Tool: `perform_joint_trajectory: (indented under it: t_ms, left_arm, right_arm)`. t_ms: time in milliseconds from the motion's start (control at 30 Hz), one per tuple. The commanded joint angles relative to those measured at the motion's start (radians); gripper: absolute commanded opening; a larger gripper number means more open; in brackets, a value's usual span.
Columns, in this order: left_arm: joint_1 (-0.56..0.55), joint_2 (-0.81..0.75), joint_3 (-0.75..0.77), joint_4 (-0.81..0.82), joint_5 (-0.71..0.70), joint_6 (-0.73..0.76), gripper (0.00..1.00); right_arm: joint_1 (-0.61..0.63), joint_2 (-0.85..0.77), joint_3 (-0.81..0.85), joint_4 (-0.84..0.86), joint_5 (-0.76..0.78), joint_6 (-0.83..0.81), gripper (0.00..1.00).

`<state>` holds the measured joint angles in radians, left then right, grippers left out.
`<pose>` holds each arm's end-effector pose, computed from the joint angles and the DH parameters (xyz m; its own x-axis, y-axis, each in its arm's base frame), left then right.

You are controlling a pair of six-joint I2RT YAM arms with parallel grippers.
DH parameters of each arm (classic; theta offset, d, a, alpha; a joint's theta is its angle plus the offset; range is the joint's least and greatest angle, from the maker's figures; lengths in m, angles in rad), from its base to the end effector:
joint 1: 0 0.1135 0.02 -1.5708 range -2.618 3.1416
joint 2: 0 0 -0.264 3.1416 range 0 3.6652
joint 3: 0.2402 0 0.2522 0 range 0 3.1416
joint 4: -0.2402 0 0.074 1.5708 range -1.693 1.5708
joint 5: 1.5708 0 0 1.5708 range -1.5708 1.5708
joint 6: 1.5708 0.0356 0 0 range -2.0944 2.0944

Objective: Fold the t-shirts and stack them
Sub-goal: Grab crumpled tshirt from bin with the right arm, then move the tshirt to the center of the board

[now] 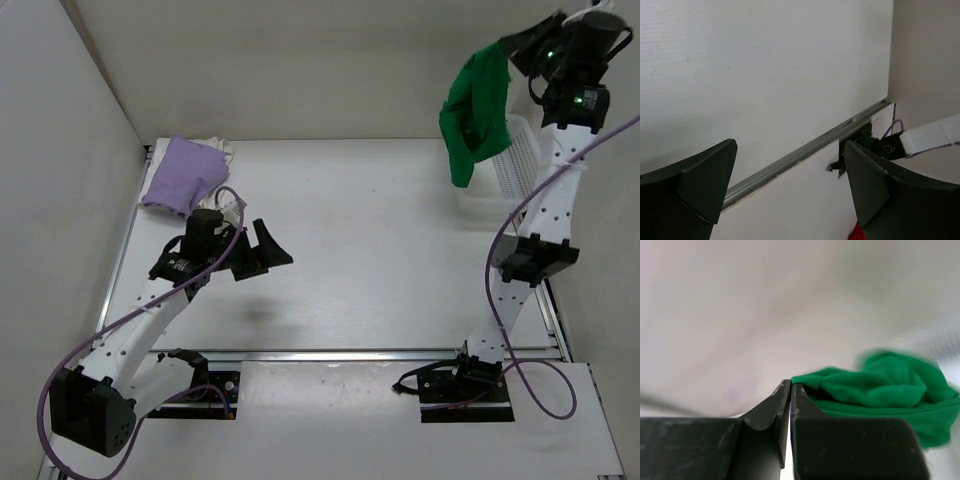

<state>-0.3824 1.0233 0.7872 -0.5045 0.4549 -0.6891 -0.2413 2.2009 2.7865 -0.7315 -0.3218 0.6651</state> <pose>0.1918 -0.0940 0.2684 -0.8876 -0.2586 -0.3812 0.0929 0.7099 -0.6981 0.4427 -0.0974 0.4965 -0.1587 0.6420 -0.7501 0.0264 0.7622 0.6468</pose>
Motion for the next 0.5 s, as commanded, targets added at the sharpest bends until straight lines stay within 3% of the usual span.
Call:
perform_joint_trajectory:
  t_ms: [0, 67, 167, 267, 333, 400, 467]
  left_arm:
    - [0.069, -0.074, 0.041, 0.000, 0.054, -0.041, 0.99]
    - [0.112, -0.112, 0.034, -0.011, 0.054, -0.056, 0.99]
    - [0.137, -0.141, 0.027, -0.055, 0.010, -0.062, 0.99]
    - [0.163, -0.144, 0.017, -0.085, -0.028, -0.088, 0.98]
    - [0.152, -0.121, 0.018, -0.062, -0.032, -0.098, 0.99]
    - [0.143, -0.094, 0.046, -0.048, -0.064, -0.092, 0.98]
    - [0.143, -0.057, 0.108, -0.052, -0.096, -0.057, 0.99]
  right_arm:
    - [0.025, -0.233, 0.035, 0.208, -0.225, 0.016, 0.00]
    - [0.017, -0.337, 0.033, 0.256, -0.336, 0.074, 0.01]
    - [0.045, -0.418, 0.038, 0.320, -0.379, 0.119, 0.00]
    - [0.106, -0.429, 0.036, 0.227, -0.407, 0.116, 0.00]
    - [0.177, -0.409, 0.038, 0.028, -0.402, 0.003, 0.00]
    - [0.323, -0.371, 0.035, -0.185, -0.276, -0.145, 0.00]
    - [0.454, -0.334, 0.038, -0.359, -0.002, -0.287, 0.00]
